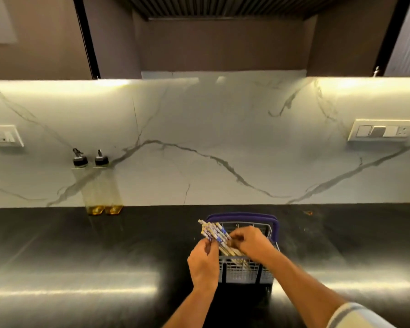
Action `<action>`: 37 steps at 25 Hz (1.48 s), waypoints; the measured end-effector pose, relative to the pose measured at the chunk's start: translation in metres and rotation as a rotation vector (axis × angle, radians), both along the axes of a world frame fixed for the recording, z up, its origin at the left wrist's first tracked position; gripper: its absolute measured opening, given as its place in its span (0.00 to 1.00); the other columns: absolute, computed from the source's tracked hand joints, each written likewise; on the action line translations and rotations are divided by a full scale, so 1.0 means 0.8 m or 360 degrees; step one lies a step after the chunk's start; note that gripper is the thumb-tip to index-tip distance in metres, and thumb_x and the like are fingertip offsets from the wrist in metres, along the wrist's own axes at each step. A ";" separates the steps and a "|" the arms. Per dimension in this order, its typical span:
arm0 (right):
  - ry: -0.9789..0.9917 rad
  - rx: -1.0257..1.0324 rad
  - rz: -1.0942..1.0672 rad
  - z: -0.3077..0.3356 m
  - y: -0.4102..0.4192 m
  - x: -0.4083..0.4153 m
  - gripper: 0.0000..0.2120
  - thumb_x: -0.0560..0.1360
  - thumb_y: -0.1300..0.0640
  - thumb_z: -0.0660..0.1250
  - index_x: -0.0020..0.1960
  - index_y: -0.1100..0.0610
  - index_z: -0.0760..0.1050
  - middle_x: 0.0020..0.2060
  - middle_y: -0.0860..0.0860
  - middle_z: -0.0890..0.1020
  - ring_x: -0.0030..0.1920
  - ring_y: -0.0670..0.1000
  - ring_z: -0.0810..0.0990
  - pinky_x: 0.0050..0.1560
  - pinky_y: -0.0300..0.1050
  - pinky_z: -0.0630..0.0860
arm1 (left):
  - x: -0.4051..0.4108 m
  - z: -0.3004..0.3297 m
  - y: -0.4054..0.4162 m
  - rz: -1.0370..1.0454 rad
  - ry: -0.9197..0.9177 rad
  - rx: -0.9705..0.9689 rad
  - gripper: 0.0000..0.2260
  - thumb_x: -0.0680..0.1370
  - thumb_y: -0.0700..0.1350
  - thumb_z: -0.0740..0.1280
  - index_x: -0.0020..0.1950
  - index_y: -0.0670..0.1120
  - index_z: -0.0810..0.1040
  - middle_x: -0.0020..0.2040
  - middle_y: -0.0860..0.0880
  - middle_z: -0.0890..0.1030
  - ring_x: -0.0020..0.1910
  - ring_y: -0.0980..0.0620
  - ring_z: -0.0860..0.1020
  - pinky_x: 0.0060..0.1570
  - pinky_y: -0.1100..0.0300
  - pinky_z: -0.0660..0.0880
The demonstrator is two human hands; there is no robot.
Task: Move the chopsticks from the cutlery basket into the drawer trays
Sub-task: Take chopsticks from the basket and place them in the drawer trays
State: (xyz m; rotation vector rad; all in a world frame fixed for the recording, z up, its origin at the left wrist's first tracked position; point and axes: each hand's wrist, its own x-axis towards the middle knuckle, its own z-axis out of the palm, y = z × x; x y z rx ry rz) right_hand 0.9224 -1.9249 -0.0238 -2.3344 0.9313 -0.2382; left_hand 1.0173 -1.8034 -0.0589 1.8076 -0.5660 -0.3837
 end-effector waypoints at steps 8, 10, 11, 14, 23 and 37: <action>-0.0048 0.0093 -0.0018 0.009 0.002 -0.006 0.08 0.76 0.52 0.71 0.53 0.50 0.84 0.44 0.46 0.86 0.42 0.45 0.82 0.45 0.38 0.79 | 0.002 0.010 0.003 -0.0092 0.0093 -0.0094 0.06 0.79 0.48 0.68 0.43 0.59 0.79 0.42 0.55 0.84 0.43 0.56 0.82 0.48 0.57 0.81; -0.0072 0.0100 -0.0030 0.011 0.002 -0.005 0.08 0.75 0.51 0.71 0.53 0.49 0.84 0.44 0.45 0.86 0.42 0.45 0.82 0.44 0.38 0.78 | 0.005 0.013 0.005 -0.0114 0.0120 -0.0162 0.04 0.79 0.47 0.68 0.49 0.56 0.81 0.44 0.55 0.84 0.45 0.57 0.83 0.50 0.57 0.81; -0.0084 0.0093 -0.0029 0.013 0.002 -0.005 0.08 0.75 0.51 0.71 0.53 0.49 0.84 0.44 0.45 0.85 0.43 0.45 0.82 0.44 0.38 0.78 | 0.007 0.016 0.006 -0.0129 0.0153 -0.0209 0.05 0.78 0.46 0.68 0.51 0.55 0.82 0.45 0.55 0.85 0.45 0.57 0.83 0.50 0.58 0.81; -0.0136 0.0059 -0.0026 0.024 0.002 -0.006 0.08 0.75 0.51 0.72 0.53 0.48 0.84 0.45 0.44 0.86 0.44 0.45 0.83 0.47 0.39 0.80 | 0.020 0.029 0.010 -0.0173 0.0113 -0.0267 0.05 0.78 0.46 0.69 0.52 0.51 0.83 0.44 0.54 0.86 0.44 0.57 0.84 0.50 0.58 0.82; -0.0602 -0.0069 -0.0049 0.131 -0.003 -0.016 0.05 0.74 0.52 0.73 0.48 0.51 0.85 0.37 0.47 0.86 0.36 0.45 0.82 0.39 0.37 0.78 | 0.094 0.200 0.022 -0.0573 -0.0217 -0.0432 0.04 0.77 0.44 0.69 0.50 0.47 0.83 0.46 0.48 0.86 0.47 0.51 0.85 0.52 0.56 0.81; -0.1184 0.0348 0.0125 0.290 0.013 -0.057 0.08 0.74 0.60 0.72 0.50 0.64 0.83 0.42 0.60 0.86 0.44 0.58 0.86 0.50 0.48 0.83 | 0.046 0.381 0.041 -0.0829 -0.0373 -0.0571 0.08 0.78 0.38 0.68 0.54 0.35 0.81 0.46 0.37 0.85 0.41 0.43 0.86 0.40 0.57 0.83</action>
